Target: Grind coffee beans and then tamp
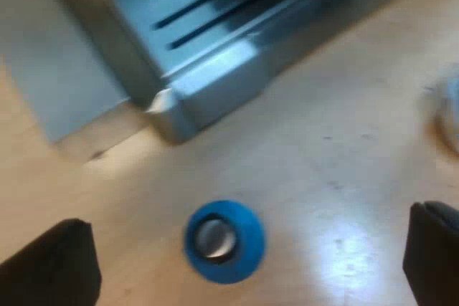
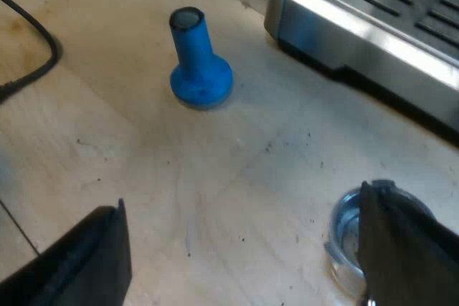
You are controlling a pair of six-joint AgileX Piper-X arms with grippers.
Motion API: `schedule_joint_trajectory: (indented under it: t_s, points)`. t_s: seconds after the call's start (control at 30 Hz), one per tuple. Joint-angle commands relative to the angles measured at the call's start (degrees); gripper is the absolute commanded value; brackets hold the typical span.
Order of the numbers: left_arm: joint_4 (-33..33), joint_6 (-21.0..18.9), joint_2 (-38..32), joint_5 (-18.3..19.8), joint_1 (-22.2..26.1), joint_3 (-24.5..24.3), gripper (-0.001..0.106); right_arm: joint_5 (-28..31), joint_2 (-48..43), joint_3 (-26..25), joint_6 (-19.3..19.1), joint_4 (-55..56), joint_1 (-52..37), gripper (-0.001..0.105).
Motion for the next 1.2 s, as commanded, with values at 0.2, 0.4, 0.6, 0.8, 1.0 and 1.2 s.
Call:
schedule_joint_trajectory:
  t_s: [0.2,0.4,0.6,0.8,1.0,1.2]
  points:
    - [0.01,3.47,4.94,2.98,4.49,-0.57,0.087,-0.08,1.02,3.80,-7.15,-9.47,-0.33,0.067]
    - [-2.63,3.05,12.13,3.06,4.51,-0.57,0.087,-0.08,3.05,3.78,-7.15,-9.92,-0.33,0.067]
    - [-4.83,3.05,21.31,1.56,4.51,-0.57,0.087,-0.08,3.19,3.78,-7.15,-9.71,-0.33,0.067]
    - [-5.83,3.16,29.93,1.83,4.51,-0.57,0.087,-0.08,3.19,3.78,-7.15,-9.71,-0.33,0.067]
    - [-6.39,2.04,33.39,1.83,4.51,-0.57,0.084,-0.08,3.19,3.78,-7.15,-9.71,-0.33,0.067]
    - [-5.69,1.28,33.36,2.42,4.51,-0.80,0.052,-0.08,3.19,3.78,-7.15,-9.71,-0.33,0.067]
